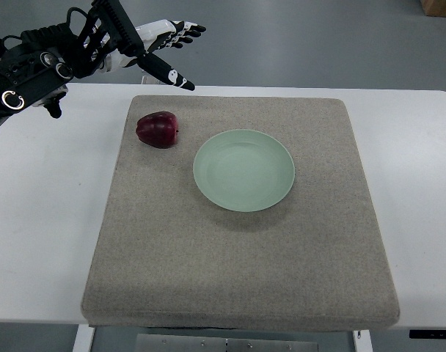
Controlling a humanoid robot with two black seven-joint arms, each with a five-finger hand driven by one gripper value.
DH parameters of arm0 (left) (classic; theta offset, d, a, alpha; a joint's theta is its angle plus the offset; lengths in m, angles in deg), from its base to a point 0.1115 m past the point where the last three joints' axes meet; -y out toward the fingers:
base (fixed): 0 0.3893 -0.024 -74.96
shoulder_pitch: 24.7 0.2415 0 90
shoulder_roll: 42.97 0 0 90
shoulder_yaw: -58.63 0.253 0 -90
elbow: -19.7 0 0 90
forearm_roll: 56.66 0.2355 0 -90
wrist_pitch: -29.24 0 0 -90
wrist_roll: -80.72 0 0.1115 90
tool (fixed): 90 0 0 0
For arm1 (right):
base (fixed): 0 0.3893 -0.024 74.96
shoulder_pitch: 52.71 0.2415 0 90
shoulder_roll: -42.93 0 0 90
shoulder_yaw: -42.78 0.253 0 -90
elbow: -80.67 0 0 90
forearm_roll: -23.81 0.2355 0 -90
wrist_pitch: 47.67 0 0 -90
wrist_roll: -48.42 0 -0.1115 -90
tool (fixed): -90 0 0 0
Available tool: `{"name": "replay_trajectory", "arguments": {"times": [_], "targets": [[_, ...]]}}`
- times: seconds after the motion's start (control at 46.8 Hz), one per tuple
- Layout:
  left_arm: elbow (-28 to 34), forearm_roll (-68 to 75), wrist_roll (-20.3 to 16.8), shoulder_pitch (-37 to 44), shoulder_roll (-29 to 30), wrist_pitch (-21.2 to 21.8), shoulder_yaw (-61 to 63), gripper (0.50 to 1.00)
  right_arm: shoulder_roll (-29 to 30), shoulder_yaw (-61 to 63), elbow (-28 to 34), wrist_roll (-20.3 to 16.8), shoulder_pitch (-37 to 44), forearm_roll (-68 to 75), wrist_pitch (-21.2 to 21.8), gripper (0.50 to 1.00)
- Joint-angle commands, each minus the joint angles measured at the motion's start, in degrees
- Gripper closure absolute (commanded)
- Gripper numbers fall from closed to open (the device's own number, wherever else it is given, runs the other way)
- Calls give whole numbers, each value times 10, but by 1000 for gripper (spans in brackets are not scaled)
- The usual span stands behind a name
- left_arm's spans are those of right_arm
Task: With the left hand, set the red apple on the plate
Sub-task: 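Lower the left hand down beside the red apple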
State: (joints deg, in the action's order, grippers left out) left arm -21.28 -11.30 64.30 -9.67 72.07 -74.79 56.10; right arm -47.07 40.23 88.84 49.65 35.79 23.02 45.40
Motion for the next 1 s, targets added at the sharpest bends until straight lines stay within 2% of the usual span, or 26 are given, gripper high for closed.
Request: {"name": "replay_trajectory", "arguments": {"times": [0.0, 0.363, 0.556, 0.726, 0.983], "targets": [[-3, 10, 0, -27, 9, 0, 58, 525, 0, 0, 0, 0, 0, 0, 0, 536], [-5, 203, -5, -33, 9, -3, 82, 525, 0, 0, 0, 0, 0, 0, 0, 536], [-47, 214, -5, -39, 15, -20, 85, 519, 0, 0, 0, 0, 0, 0, 0, 536], [-51, 216, -5, -43, 22, -63, 86, 519, 0, 0, 0, 0, 0, 0, 0, 536], [-47, 229, -4, -35, 33, -66, 87, 516, 0, 0, 0, 0, 0, 0, 0, 536]]}}
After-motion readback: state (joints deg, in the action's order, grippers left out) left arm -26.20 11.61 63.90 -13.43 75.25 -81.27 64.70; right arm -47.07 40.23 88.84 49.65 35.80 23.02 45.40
